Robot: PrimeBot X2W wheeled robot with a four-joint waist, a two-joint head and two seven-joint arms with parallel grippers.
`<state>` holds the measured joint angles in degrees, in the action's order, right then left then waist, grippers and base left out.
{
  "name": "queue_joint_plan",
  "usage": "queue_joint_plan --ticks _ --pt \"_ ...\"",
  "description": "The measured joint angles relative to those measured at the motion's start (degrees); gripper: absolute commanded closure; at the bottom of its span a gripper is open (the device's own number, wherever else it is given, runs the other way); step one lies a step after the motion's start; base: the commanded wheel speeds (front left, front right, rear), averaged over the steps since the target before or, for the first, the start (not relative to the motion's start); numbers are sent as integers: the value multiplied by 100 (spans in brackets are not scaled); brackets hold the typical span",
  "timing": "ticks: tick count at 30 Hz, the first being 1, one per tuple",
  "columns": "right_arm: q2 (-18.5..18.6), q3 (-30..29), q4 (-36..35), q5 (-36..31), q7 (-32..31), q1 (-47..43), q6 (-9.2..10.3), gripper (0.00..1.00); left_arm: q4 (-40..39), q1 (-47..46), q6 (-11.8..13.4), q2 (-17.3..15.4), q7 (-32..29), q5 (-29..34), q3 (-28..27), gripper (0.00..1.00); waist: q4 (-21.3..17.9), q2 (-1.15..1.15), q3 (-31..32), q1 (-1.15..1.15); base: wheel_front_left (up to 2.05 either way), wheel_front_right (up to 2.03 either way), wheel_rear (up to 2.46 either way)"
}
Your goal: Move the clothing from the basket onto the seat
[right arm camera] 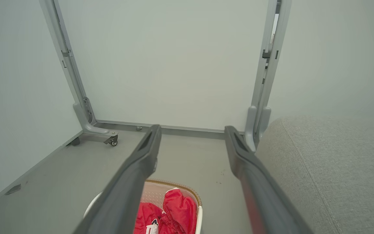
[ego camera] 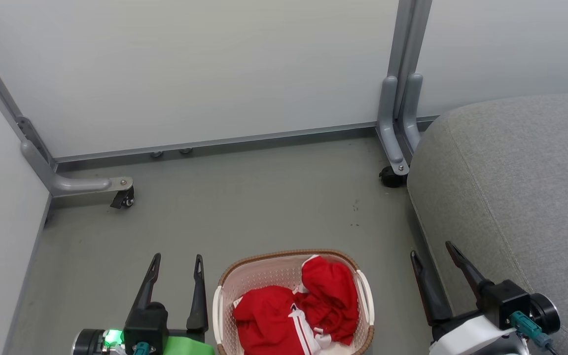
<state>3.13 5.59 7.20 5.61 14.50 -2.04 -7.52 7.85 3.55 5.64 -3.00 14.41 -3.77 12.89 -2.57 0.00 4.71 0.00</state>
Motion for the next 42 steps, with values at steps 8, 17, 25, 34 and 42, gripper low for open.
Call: queue_joint_plan --ticks 8,17,25,34,42 --pt "0 -74 8 -136 51 -37 0 0 174 21 -43 5 66 87 10 0 -12 0 17 0 0 0 0" --pt "-4 -110 49 -92 51 -55 0 0 285 21 -107 12 74 -43 -37 0 -7 0 34 0 0 0 0" --pt "-7 -78 85 -97 51 -92 -1 0 325 21 -111 14 74 -73 -27 0 -9 0 89 0 0 0 0" --pt "-7 -34 121 -103 51 -146 -1 0 354 88 -116 14 74 -100 -25 0 -18 0 188 0 0 0 0" --pt "-2 -23 131 -103 51 -152 0 0 359 120 -144 15 74 -115 -19 0 -14 0 256 0 0 0 0"
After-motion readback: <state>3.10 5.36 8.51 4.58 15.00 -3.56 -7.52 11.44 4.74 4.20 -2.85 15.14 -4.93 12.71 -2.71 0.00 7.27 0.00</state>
